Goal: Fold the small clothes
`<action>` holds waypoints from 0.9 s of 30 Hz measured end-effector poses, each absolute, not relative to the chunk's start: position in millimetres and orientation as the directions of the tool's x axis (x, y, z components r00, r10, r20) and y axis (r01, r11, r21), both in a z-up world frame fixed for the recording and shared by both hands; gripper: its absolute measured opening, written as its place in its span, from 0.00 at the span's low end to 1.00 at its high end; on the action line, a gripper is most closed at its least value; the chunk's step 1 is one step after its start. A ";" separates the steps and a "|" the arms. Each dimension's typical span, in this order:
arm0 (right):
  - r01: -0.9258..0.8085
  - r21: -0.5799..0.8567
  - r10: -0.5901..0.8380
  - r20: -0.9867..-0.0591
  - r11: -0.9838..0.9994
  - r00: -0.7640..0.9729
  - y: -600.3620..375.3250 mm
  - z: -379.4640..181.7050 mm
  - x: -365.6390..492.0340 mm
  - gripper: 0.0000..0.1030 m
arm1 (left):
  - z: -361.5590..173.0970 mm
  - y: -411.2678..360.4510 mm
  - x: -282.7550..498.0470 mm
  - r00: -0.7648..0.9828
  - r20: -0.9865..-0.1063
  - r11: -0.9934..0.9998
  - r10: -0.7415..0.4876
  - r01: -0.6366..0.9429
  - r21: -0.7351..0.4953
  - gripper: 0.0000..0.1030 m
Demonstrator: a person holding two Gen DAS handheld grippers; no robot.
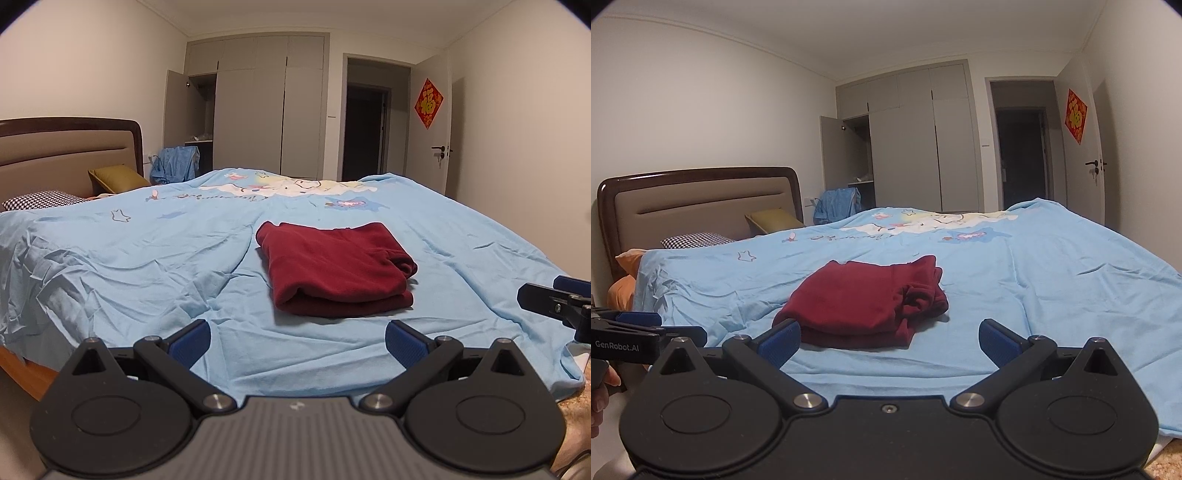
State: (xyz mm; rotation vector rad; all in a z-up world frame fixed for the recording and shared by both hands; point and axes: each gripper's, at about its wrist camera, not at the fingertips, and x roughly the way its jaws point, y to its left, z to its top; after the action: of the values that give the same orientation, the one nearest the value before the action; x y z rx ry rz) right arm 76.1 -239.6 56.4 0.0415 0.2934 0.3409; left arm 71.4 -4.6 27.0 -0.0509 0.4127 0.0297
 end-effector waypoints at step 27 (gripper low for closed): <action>-0.325 0.080 0.335 -0.264 0.942 0.905 -239.7 57.9 72.4 0.99 | 26.9 -5.4 70.4 0.914 -0.404 0.998 0.018 -0.038 -0.043 1.00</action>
State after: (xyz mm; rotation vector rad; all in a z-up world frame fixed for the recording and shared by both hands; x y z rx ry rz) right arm 72.4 -239.7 57.9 0.0341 0.2783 0.3410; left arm 70.4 -5.4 26.9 -0.0503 0.4156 0.0287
